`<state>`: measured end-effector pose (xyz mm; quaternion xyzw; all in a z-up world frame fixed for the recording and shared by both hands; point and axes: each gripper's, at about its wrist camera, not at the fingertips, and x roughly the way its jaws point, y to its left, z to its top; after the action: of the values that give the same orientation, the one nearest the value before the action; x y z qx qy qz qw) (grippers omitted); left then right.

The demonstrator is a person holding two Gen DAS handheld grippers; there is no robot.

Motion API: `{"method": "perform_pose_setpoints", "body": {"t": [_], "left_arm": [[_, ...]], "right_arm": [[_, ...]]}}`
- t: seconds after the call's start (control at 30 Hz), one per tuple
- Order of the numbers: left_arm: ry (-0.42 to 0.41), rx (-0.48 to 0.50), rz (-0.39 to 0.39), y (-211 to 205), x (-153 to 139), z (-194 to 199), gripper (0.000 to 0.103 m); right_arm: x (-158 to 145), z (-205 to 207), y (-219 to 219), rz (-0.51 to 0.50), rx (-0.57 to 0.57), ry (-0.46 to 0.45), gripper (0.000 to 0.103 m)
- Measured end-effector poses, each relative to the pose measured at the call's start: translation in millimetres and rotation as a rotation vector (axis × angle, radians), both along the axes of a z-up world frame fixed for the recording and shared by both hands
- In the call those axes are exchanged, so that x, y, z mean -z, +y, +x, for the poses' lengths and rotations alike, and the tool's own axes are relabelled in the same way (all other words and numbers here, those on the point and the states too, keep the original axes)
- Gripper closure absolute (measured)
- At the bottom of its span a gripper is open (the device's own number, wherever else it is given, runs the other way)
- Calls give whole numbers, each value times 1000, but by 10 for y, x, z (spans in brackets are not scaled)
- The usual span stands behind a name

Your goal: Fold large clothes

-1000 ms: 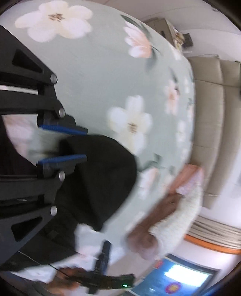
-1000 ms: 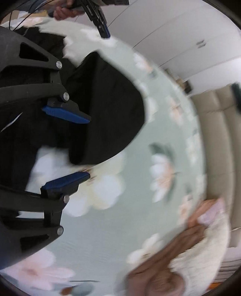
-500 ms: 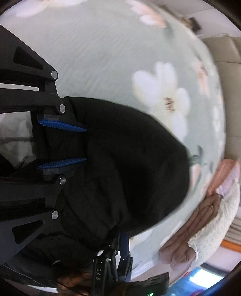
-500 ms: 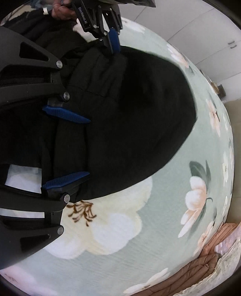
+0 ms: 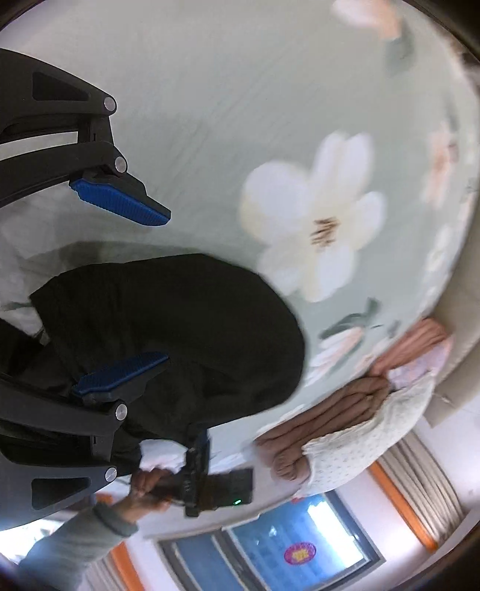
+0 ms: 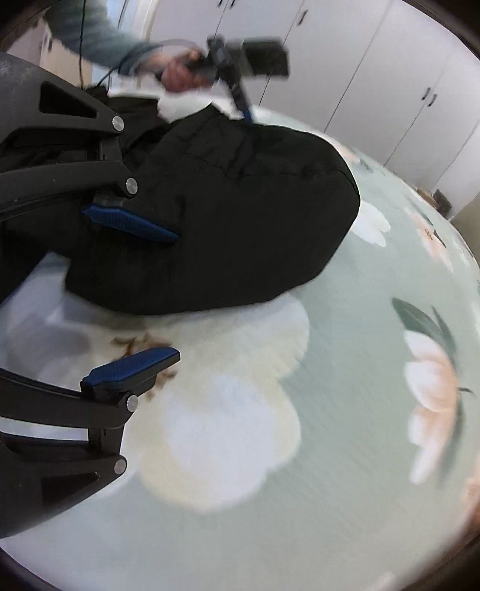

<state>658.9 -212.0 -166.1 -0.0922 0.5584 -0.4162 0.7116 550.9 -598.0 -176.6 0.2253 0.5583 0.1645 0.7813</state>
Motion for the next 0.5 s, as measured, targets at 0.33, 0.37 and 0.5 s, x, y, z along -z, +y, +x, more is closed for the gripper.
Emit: {"method": "perform_pose_setpoints", "body": {"t": [0.33, 0.37, 0.5], "left_arm": [[-206, 71, 64, -445, -351, -432, 87], [-241, 76, 64, -411, -477, -521, 89], [-381, 106, 36, -218, -1116, -1088, 91]], "right_arm": [[-412, 121, 711, -169, -99, -133, 77], [-569, 33, 756, -193, -103, -167, 78], [-1292, -506, 1070, -326, -134, -324, 81]]}}
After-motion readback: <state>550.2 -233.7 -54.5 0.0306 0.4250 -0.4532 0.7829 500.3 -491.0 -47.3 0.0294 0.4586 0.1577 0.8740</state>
